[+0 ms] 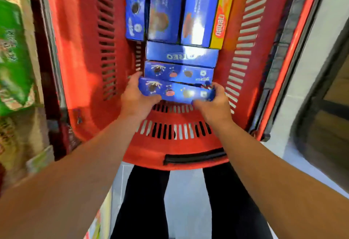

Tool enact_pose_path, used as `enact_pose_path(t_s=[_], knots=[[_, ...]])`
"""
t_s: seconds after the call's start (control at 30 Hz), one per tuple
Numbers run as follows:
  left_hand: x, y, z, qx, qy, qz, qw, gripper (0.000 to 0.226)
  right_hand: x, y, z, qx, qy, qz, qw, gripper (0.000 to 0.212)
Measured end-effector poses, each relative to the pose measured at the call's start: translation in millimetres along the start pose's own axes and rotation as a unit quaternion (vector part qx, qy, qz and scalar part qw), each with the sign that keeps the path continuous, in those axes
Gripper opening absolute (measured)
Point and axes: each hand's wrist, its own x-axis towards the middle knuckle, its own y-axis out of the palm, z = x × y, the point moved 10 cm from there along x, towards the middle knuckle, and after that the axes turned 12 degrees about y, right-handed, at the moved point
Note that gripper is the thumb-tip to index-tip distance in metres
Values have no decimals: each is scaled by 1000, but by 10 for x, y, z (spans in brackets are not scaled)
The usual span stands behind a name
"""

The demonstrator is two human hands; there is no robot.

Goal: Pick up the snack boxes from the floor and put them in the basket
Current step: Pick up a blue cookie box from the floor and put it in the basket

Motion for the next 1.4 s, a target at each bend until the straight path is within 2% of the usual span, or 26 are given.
enact_pose_path(t_s=[0.07, 0.17, 0.3, 0.43, 0.6, 0.73, 0.8, 0.87, 1.03, 1.1, 1.2, 1.27, 1.4], knots=[[34, 58, 146, -8, -3, 8, 1000, 79, 67, 45, -70, -5, -15, -18, 1000, 74], [49, 211, 173, -47, -6, 26, 999, 74, 49, 145, -63, 2, -12, -8, 1000, 67], [-1, 181, -63, -55, 5, 35, 998, 74, -125, 170, -13, -33, -2, 22, 999, 75], [-364, -131, -600, -16, 58, 52, 997, 58, -799, -149, 225, -117, -45, 19, 992, 72], [-1175, -620, -1603, 120, 150, 123, 974, 54, -1952, -786, 543, -189, -120, -11, 975, 70], [-1922, -810, -2361, 297, 227, 190, 908, 75, -2884, -1280, 607, -201, -157, -40, 966, 56], [-2311, -773, -2661, 354, 262, 218, 871, 79, -3336, -1584, 583, -194, -171, -66, 964, 55], [-2606, -689, -2922, 370, 303, 223, 849, 78, -3640, -1791, 480, -202, -169, -78, 961, 61], [-3673, -60, -3330, 391, 396, 310, 771, 59, -4198, -2466, -343, -168, -102, -159, 968, 80], [-4306, 392, -3398, 414, 461, 356, 700, 65, -4533, -2860, -854, -124, -82, -214, 965, 82], [-4780, 790, -3426, 450, 513, 378, 626, 75, -4769, -3125, -1335, -96, -61, -254, 961, 83], [-5438, 1153, -3269, 458, 562, 389, 568, 77, -5079, -3340, -2060, -60, -28, -302, 951, 82], [-6586, 1675, -2960, 446, 635, 390, 496, 79, -5563, -3575, -3332, -7, 18, -356, 934, 80]])
